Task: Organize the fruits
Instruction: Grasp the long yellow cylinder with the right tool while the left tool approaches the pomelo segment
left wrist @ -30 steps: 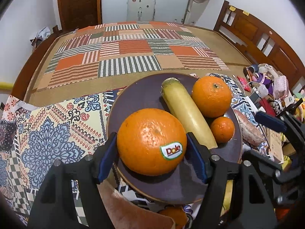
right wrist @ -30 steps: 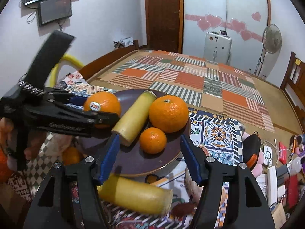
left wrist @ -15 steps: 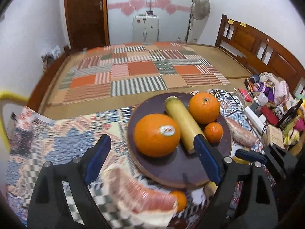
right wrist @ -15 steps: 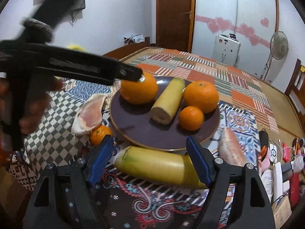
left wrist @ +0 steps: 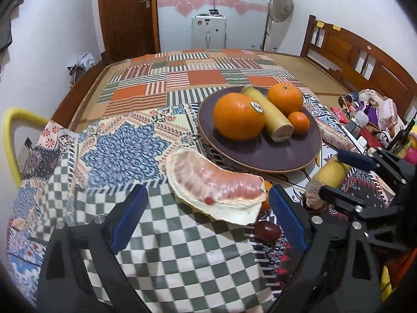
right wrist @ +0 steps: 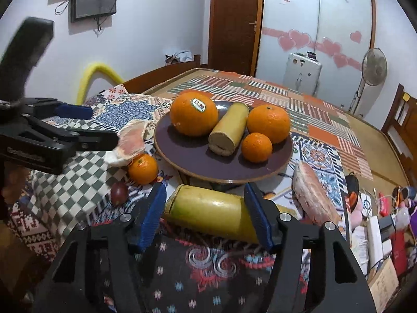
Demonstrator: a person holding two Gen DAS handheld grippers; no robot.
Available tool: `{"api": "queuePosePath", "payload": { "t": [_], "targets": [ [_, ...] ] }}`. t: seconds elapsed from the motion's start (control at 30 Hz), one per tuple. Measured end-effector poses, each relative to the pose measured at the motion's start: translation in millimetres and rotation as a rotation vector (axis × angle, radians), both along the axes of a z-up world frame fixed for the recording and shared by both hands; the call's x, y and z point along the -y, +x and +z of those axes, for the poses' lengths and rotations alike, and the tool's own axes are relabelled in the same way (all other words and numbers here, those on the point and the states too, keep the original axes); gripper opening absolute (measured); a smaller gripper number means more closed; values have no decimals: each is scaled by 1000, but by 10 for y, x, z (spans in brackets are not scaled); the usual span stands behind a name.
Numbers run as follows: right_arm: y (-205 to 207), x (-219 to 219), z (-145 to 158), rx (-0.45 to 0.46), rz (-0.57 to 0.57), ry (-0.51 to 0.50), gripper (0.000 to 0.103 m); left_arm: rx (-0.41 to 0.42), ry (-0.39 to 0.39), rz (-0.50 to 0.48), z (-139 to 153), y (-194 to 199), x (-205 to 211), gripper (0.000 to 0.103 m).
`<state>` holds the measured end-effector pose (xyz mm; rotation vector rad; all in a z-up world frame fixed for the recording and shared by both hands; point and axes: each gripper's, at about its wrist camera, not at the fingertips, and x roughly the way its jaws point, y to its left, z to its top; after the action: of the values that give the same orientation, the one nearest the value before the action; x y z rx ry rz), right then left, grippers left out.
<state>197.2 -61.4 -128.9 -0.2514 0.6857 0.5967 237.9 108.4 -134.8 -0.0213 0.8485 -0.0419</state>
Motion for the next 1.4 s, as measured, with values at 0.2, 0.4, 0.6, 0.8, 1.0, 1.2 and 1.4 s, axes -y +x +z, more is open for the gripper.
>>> {"api": "queuePosePath", "payload": {
  "t": [0.2, 0.4, 0.6, 0.8, 1.0, 1.2, 1.4],
  "targets": [
    [-184, 88, -7, 12, -1, -20, 47, -8, 22, 8, -141, 106, 174, 98],
    [-170, 318, -144, -72, -44, 4, 42, 10, 46, 32, -228, 114, 180, 97],
    [-232, 415, -109, -83, -74, 42, 44, 17, 24, -15, -198, -58, 113, 70],
    [-180, 356, -73, -75, -108, 102, 74, -5, 21, -60, -204, -226, 83, 44],
    [-71, 413, -145, -131, -154, 155, 76, -25, 31, -75, -238, -419, -9, 43],
    [26, 349, -115, -146, -185, 183, 92, -33, 23, -73, -237, -501, -75, 45],
    [136, 162, -118, -127, -241, 145, 99, 14, 46, -29, -190, -491, -94, 70]
  ]
}}
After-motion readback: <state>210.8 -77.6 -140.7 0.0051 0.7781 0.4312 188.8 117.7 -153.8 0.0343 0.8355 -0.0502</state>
